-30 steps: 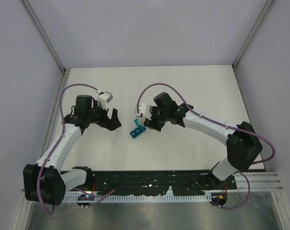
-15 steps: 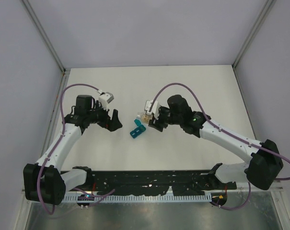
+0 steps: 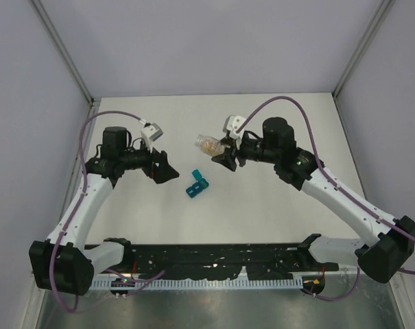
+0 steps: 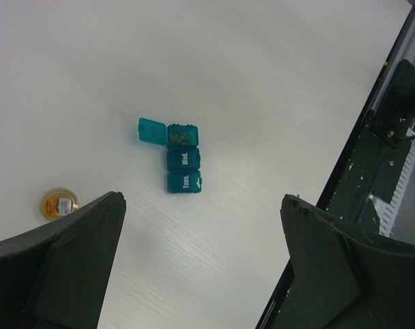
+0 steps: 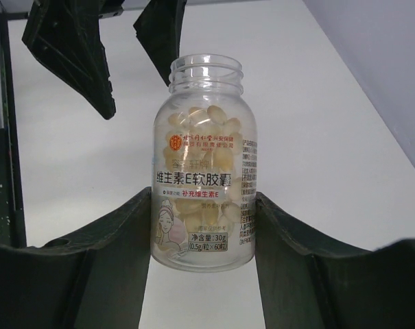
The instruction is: Sort the pills into containers
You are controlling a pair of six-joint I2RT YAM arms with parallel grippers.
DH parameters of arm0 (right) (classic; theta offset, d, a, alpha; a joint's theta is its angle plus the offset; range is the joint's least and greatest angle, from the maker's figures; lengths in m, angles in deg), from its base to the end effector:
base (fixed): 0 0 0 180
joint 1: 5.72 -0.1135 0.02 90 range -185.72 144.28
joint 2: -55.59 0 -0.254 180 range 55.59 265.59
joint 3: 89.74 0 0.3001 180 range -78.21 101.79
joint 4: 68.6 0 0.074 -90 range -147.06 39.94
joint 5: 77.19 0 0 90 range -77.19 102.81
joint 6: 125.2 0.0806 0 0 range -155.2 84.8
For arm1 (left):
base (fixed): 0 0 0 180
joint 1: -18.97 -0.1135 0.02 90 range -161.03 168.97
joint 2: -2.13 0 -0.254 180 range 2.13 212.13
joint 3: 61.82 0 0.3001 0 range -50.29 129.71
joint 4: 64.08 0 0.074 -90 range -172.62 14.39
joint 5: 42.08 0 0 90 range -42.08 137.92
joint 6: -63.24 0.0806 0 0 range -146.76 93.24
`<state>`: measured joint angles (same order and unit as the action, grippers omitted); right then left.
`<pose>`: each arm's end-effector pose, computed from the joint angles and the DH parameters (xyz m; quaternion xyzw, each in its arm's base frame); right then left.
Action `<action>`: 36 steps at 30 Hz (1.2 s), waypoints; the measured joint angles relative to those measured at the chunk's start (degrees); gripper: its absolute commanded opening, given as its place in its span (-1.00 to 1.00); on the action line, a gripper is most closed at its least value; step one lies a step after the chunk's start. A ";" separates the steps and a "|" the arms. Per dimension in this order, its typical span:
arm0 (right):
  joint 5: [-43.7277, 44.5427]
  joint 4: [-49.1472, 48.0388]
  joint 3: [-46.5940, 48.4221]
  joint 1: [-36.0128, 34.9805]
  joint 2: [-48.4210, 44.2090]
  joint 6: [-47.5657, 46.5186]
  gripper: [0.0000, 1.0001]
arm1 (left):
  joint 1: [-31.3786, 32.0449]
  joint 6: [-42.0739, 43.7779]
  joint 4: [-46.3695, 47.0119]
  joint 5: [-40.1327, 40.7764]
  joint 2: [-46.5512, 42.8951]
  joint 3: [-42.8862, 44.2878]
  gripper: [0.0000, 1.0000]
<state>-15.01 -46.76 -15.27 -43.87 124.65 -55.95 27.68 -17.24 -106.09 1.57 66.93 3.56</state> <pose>0.2656 0.2565 0.3379 -0.5076 0.6062 0.2782 0.5454 0.2967 -0.1045 0.2606 0.2926 0.8017 -0.3560 0.3806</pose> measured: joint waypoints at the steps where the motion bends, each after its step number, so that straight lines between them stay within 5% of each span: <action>1: -1.09 0.00 0.76 0.61 -0.37 0.87 -0.88 | 0.00 -0.17 -0.09 -1.18 -0.24 0.81 0.98; 15: -20.59 -4.74 5.42 6.36 -4.31 13.99 -0.89 | 2.01 -13.33 5.77 -11.41 -4.50 14.10 0.98; 36: -35.80 -28.55 1.11 7.65 0.28 37.29 -0.89 | 14.25 -24.55 17.70 -8.81 -5.53 18.43 0.98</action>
<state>-50.81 -75.30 -14.16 -36.22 124.93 -18.67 41.93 -41.79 -88.39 -7.24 61.40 21.98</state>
